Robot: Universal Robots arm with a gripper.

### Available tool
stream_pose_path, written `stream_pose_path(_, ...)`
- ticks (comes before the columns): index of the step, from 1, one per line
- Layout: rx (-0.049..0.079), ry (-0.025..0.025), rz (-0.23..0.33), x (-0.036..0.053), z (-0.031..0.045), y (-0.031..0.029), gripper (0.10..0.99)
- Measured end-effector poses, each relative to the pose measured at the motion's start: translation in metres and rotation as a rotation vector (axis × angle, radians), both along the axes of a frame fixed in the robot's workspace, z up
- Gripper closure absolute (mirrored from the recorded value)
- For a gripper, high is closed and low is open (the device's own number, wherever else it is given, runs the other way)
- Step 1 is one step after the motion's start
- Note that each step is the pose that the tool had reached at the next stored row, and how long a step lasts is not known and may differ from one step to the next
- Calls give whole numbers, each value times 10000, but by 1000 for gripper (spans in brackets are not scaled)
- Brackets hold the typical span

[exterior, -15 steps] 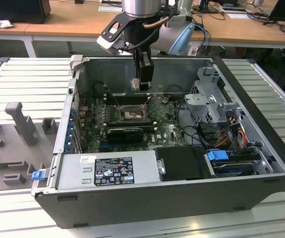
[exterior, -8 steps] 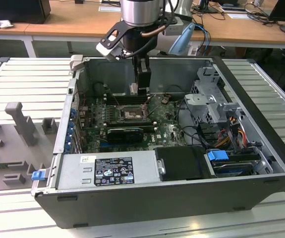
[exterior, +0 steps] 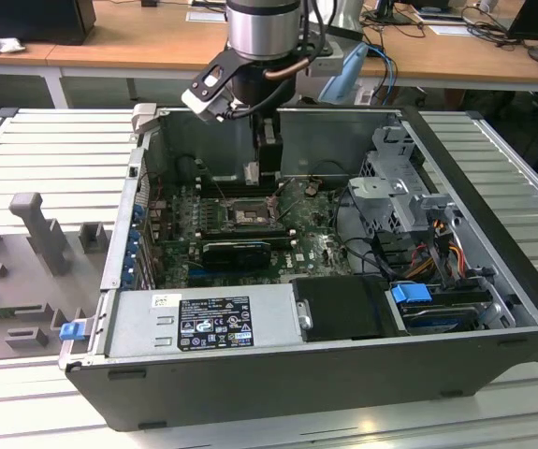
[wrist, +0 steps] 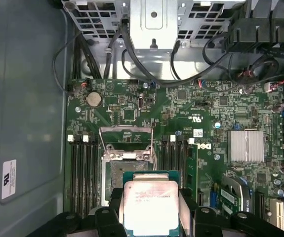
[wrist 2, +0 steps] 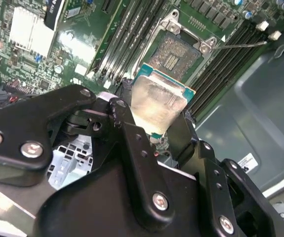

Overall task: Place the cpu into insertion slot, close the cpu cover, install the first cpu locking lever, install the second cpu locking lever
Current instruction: 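Place the cpu into insertion slot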

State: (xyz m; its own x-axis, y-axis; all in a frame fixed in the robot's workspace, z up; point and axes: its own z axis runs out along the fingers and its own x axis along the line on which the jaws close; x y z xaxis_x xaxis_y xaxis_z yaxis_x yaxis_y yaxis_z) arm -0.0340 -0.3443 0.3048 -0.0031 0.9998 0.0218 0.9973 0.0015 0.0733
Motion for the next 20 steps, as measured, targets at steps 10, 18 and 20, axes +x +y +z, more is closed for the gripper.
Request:
stream_pose_path(10,14,5,1,-3,-106,1,553)
stream_pose_path(18,14,11,-222,-91,-279,59,553)
stream_pose_path(20,14,11,-214,-100,-334,85,553)
